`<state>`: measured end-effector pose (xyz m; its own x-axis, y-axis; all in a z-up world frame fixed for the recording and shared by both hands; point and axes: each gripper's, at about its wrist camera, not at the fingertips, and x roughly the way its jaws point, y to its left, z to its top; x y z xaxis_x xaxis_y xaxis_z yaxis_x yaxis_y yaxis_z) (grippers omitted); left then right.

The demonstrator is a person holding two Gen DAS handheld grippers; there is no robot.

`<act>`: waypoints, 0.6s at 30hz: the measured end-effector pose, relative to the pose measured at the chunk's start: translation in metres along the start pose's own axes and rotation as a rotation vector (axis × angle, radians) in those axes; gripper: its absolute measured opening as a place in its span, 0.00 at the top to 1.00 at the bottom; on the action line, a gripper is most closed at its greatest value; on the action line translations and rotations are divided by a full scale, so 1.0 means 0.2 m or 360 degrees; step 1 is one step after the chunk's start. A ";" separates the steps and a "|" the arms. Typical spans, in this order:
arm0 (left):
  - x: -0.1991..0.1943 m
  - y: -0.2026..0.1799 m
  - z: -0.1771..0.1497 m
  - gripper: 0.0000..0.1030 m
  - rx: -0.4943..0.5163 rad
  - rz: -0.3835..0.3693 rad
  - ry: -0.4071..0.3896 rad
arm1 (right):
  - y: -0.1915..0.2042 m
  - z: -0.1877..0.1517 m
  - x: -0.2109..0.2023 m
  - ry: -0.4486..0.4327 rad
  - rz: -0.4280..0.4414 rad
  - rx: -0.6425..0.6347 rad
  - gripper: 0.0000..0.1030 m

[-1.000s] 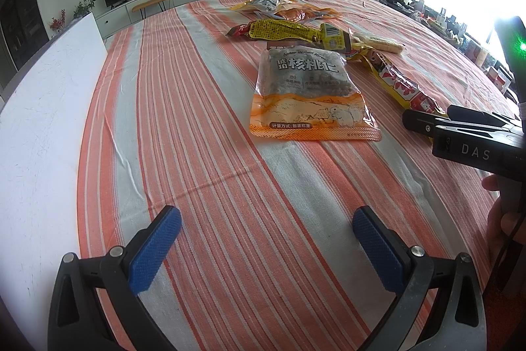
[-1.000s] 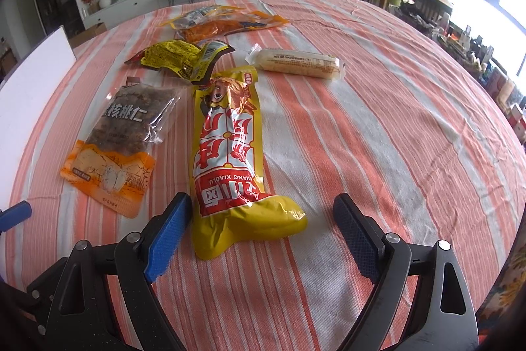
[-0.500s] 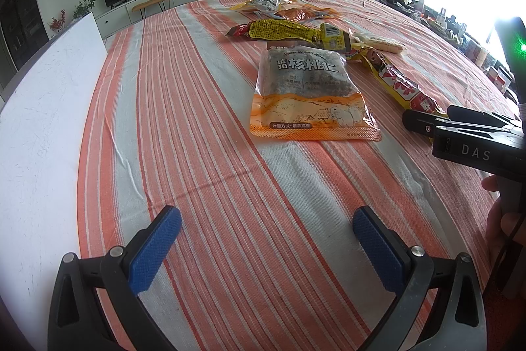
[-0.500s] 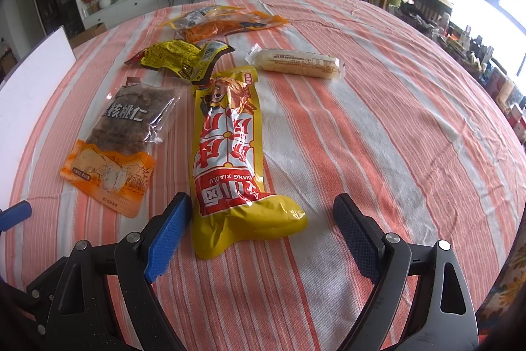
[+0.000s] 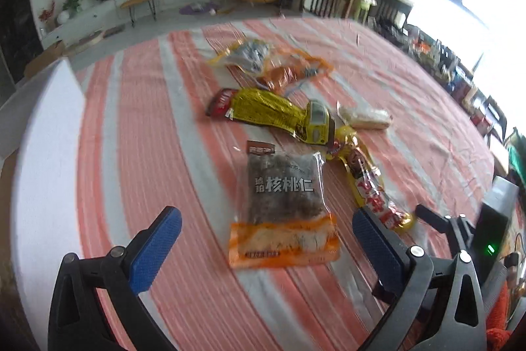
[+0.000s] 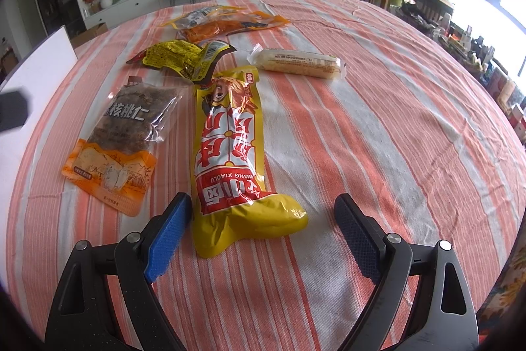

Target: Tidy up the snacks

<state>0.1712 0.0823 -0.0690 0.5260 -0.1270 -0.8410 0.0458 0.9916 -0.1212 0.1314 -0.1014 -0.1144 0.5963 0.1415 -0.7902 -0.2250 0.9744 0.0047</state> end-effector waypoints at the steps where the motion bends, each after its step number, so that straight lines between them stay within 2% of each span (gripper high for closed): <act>1: 0.04 -0.02 0.02 0.01 0.0017 -0.0025 0.0052 | 0.00 0.00 0.00 0.0000 0.0000 0.0000 0.12; 4: 0.16 -0.09 0.07 0.01 0.0116 -0.0114 0.0123 | 0.00 0.00 0.00 -0.0001 -0.0001 0.0000 0.12; 9: 0.35 -0.13 0.07 0.01 0.0141 -0.0103 0.0240 | 0.00 0.00 0.00 -0.0001 0.0000 0.0000 0.12; 10: 0.37 -0.14 0.05 0.01 0.0150 -0.0085 0.0241 | 0.00 0.00 0.00 -0.0001 0.0000 0.0000 0.12; 13: 0.42 -0.16 0.02 0.00 0.0228 0.0091 0.0221 | 0.00 0.00 0.00 -0.0002 0.0000 0.0001 0.12; 18: 0.43 -0.10 0.02 0.00 0.0175 0.0112 0.0167 | 0.00 0.00 0.00 -0.0002 0.0000 0.0001 0.12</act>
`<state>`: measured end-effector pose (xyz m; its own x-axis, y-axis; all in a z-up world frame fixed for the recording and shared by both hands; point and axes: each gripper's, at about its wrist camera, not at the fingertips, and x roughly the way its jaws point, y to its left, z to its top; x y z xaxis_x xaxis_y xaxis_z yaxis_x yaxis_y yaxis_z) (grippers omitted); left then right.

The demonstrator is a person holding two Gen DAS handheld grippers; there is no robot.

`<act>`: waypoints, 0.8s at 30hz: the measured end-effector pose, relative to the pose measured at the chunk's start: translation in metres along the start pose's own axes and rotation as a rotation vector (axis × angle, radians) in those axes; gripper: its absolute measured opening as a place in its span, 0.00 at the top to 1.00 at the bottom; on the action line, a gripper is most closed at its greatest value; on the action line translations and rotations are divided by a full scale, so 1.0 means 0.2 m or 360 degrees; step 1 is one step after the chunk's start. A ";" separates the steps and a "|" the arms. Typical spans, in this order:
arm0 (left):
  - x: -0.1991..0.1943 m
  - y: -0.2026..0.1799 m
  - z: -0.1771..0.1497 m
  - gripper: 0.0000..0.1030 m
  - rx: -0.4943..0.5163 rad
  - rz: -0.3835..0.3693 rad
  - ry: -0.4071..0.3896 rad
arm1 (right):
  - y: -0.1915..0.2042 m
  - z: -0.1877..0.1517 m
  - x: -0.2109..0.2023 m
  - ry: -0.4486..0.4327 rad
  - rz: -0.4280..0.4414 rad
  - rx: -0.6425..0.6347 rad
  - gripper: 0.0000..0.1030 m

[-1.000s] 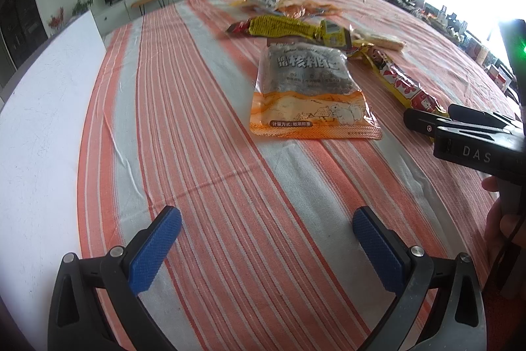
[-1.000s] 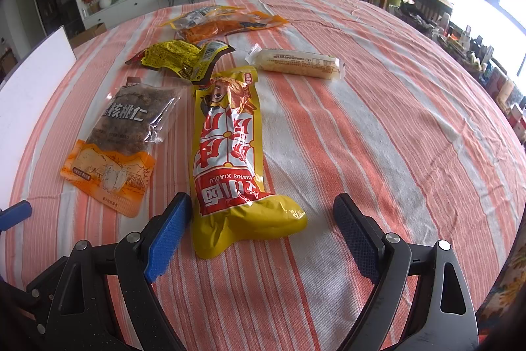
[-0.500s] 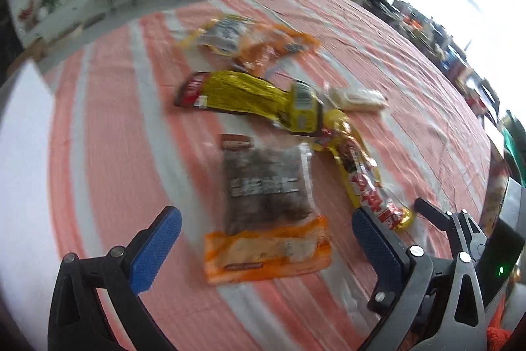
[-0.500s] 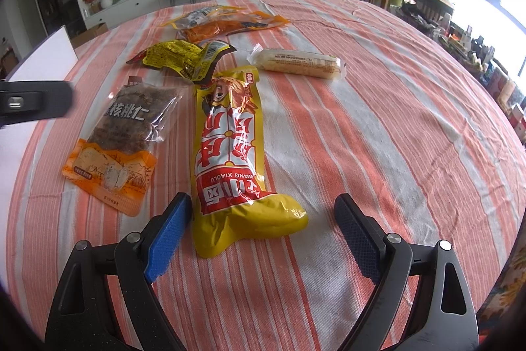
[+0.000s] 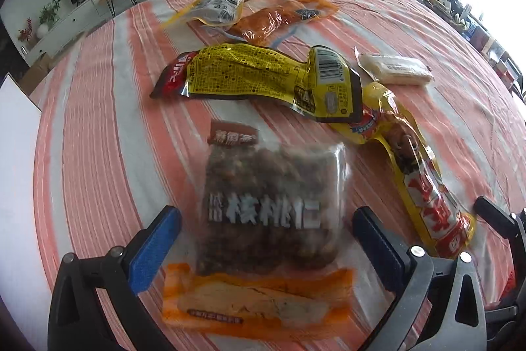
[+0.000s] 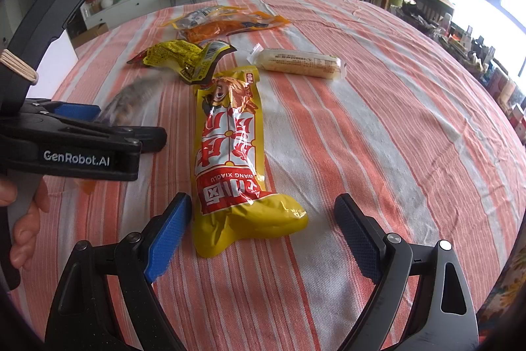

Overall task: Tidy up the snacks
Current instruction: 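Move the left gripper over the walnut bag and open around it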

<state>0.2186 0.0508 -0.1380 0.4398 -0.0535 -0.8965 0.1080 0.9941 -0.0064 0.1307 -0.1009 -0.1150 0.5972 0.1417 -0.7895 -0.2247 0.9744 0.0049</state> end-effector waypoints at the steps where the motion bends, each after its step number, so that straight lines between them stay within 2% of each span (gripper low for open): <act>1: 0.00 0.00 0.00 0.00 -0.0002 0.0001 -0.0005 | 0.00 0.00 0.00 0.0000 0.0000 0.0000 0.12; 5: -0.01 0.01 -0.02 0.01 0.0002 -0.0006 -0.0029 | 0.00 0.00 0.00 -0.0001 0.0001 0.0000 0.12; 7: -0.04 0.03 -0.03 0.16 -0.0025 0.0008 -0.0063 | 0.00 0.00 0.00 -0.0001 0.0001 0.0000 0.12; 9: -0.07 0.06 -0.05 0.26 -0.0078 0.0016 -0.0081 | 0.00 0.00 0.00 -0.0001 0.0001 0.0000 0.12; 11: -0.10 0.09 -0.10 0.28 -0.0128 0.0063 -0.0078 | 0.00 0.00 0.00 -0.0001 0.0001 0.0000 0.12; 20: -0.27 0.22 -0.48 0.26 -0.0292 0.0167 -0.0147 | 0.00 0.00 0.00 -0.0002 0.0001 0.0000 0.12; 24: -0.27 0.25 -0.55 0.07 -0.0326 0.0180 -0.0220 | 0.00 0.00 0.00 -0.0003 0.0002 0.0000 0.12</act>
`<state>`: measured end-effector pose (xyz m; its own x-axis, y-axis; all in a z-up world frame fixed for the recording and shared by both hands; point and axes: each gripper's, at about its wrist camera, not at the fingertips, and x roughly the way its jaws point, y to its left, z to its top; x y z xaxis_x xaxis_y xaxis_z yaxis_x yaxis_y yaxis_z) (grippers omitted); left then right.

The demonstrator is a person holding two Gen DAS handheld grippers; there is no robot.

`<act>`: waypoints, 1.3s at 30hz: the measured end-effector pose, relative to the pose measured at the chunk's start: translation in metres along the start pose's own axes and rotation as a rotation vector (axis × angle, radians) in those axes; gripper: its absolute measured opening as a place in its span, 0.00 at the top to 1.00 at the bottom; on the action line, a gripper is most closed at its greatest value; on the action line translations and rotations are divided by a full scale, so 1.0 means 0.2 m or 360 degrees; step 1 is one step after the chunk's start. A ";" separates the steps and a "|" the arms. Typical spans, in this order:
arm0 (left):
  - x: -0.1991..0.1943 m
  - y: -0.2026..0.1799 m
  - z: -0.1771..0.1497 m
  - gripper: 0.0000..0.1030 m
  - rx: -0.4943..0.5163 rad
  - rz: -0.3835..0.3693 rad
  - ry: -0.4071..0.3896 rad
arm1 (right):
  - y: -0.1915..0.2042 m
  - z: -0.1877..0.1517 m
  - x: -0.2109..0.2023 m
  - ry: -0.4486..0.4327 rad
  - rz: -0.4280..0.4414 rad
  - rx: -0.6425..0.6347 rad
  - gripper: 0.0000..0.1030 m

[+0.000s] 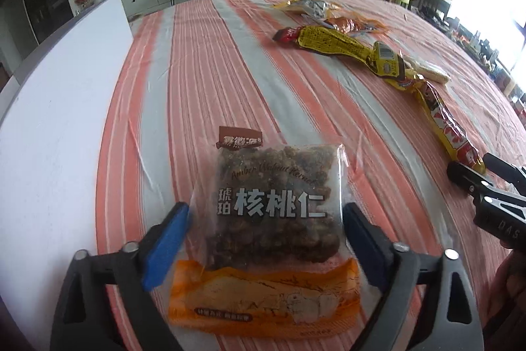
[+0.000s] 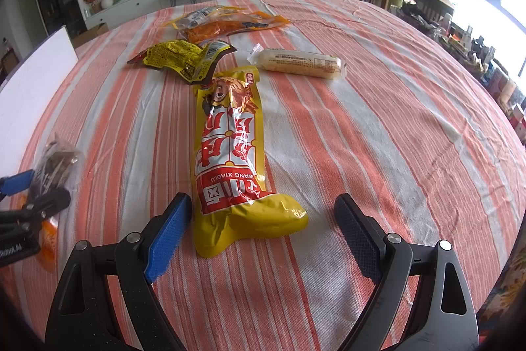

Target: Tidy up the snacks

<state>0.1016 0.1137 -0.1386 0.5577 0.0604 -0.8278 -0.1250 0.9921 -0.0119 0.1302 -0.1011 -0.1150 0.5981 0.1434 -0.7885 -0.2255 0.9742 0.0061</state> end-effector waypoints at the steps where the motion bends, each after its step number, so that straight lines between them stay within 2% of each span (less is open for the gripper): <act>1: 0.00 0.00 -0.01 0.05 0.0011 0.0007 -0.0016 | 0.00 0.00 0.00 0.0000 0.0000 0.0000 0.12; 5: 0.01 0.00 0.00 0.00 0.0006 0.0001 -0.0008 | 0.00 0.00 0.00 -0.0001 0.0000 0.0000 0.12; 39: 0.01 -0.01 -0.01 0.00 0.0010 0.0001 -0.0015 | 0.00 0.00 0.00 -0.0002 0.0002 0.0000 0.12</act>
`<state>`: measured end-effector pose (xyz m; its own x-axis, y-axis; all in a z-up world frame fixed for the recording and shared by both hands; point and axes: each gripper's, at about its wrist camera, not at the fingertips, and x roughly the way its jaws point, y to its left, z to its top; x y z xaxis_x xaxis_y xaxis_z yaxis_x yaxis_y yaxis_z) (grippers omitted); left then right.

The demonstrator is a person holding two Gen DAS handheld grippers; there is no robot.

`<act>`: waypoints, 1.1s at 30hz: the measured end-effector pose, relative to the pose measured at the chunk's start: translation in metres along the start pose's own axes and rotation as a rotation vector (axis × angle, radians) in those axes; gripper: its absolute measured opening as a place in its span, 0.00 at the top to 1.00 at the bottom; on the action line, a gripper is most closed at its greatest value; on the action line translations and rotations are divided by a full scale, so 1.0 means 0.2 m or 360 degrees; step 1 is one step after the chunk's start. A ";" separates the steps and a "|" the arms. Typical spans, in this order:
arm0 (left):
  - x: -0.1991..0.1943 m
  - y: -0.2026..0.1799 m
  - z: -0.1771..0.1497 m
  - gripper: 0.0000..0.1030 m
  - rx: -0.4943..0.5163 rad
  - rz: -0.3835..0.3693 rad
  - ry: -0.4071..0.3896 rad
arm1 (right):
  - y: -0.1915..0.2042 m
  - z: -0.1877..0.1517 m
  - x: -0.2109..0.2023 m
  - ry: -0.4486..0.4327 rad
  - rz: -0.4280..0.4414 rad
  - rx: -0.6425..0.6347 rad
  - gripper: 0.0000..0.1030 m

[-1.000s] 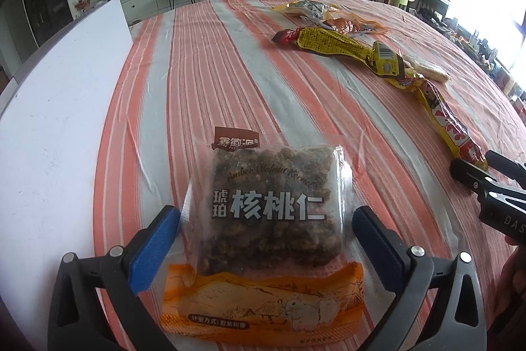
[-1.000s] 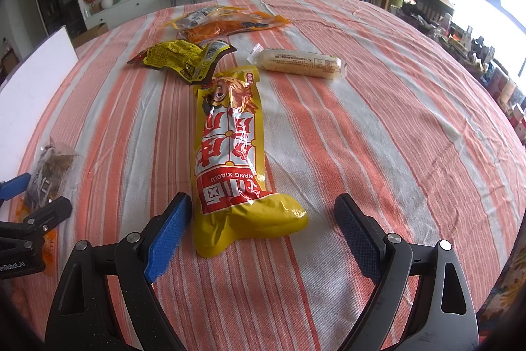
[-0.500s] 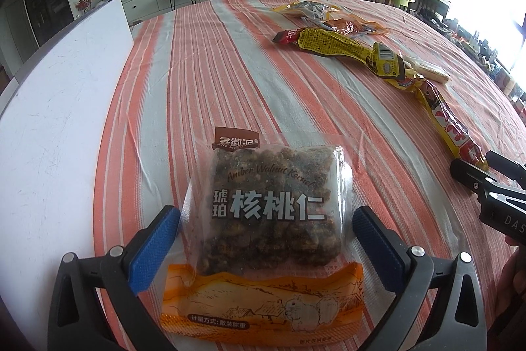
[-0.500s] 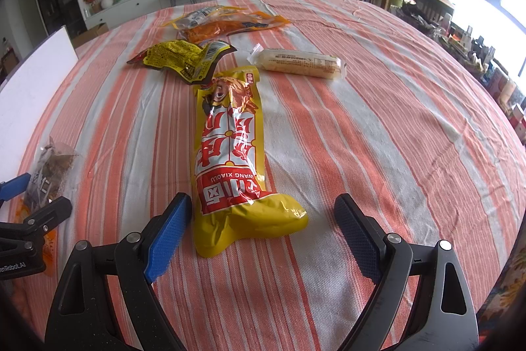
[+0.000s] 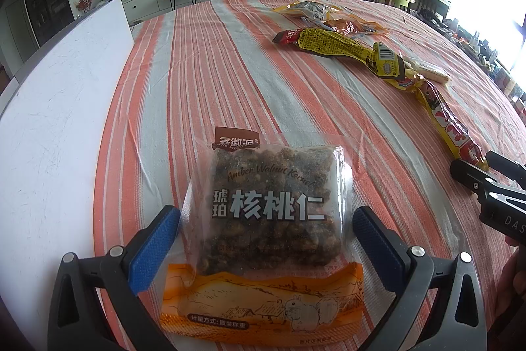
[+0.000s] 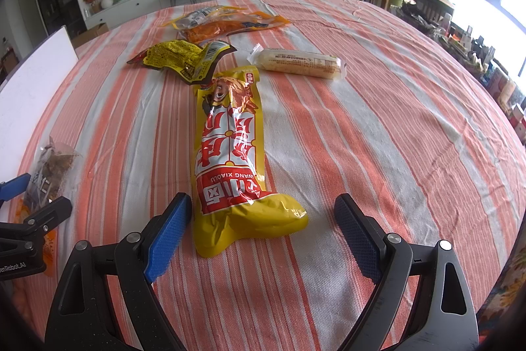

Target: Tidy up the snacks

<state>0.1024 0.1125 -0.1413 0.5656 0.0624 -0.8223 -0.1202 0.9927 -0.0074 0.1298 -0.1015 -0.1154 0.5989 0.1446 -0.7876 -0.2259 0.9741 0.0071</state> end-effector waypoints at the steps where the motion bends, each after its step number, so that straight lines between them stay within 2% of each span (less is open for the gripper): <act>1: 0.00 0.00 0.00 0.00 0.0000 0.0000 0.0000 | 0.00 0.00 0.00 0.0000 0.0000 0.0000 0.12; 24: 0.00 0.00 0.00 0.00 0.0004 -0.0005 0.0007 | 0.00 0.00 -0.01 -0.0007 0.0028 -0.0002 0.14; 26: 0.00 0.01 0.00 0.00 0.0010 -0.0021 0.0030 | -0.06 0.00 -0.08 -0.0109 0.0208 0.0093 0.14; 28: -0.01 0.01 0.01 0.00 0.0012 -0.0044 0.0050 | -0.18 0.01 -0.19 -0.0290 0.0373 0.0285 0.13; 30: -0.02 0.02 0.01 0.01 -0.0021 -0.0084 0.0048 | -0.32 0.02 -0.27 -0.0421 0.0392 0.0476 0.12; 32: -0.03 0.03 0.01 0.05 -0.0049 -0.0082 0.0039 | -0.40 0.07 -0.23 -0.0336 0.0358 0.0586 0.12; 33: -0.03 0.03 0.01 0.13 -0.0046 -0.0060 0.0032 | -0.42 0.11 -0.18 -0.0241 0.0364 0.0594 0.12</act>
<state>0.1000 0.1186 -0.1341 0.5537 0.0226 -0.8324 -0.1230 0.9909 -0.0550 0.1444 -0.1838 -0.0737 0.6778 0.3600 -0.6411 -0.0899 0.9060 0.4137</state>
